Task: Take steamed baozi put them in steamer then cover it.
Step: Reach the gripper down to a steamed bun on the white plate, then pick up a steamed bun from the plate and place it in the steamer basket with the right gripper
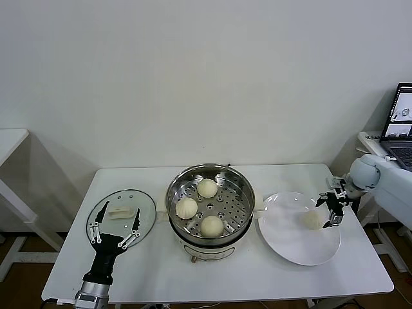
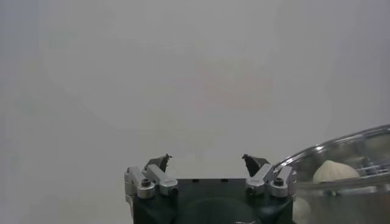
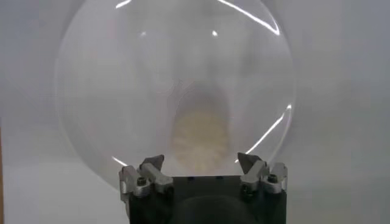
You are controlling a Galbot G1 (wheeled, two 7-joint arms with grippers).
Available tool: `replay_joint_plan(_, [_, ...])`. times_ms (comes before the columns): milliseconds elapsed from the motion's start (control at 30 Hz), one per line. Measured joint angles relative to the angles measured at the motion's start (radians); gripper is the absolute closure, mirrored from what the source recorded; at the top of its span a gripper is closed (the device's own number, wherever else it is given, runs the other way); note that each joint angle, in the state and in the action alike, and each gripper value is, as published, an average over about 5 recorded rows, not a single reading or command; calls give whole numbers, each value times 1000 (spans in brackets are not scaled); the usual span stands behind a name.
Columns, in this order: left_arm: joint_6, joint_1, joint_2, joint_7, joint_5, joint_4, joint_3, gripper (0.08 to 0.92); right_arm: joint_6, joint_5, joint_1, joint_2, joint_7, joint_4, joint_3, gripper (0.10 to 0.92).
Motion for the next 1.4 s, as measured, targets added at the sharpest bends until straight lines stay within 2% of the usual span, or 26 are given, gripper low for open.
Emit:
replay_joint_plan(233, [-2, 0, 1, -1, 0, 3, -5, 177, 0, -20, -31, 32, 12, -29, 20, 208])
replay_joint_plan(600, [-5, -4, 1, -1, 0, 8, 1, 177, -2, -31, -32, 47, 15, -30, 23, 340])
replay_joint_plan(867, [-4, -6, 12, -4, -1, 3, 6, 177, -3, -13, 47, 40, -34, 6, -5, 363])
replay_joint_plan(1067, [-4, -14, 14, -6, -1, 7, 11, 177, -10, 67, 220, 58, -112, 69, -101, 358])
replay_joint_plan(1400, [3, -23, 15, -10, -1, 10, 23, 177, -64, 315, 555, 161, -170, 237, -328, 355])
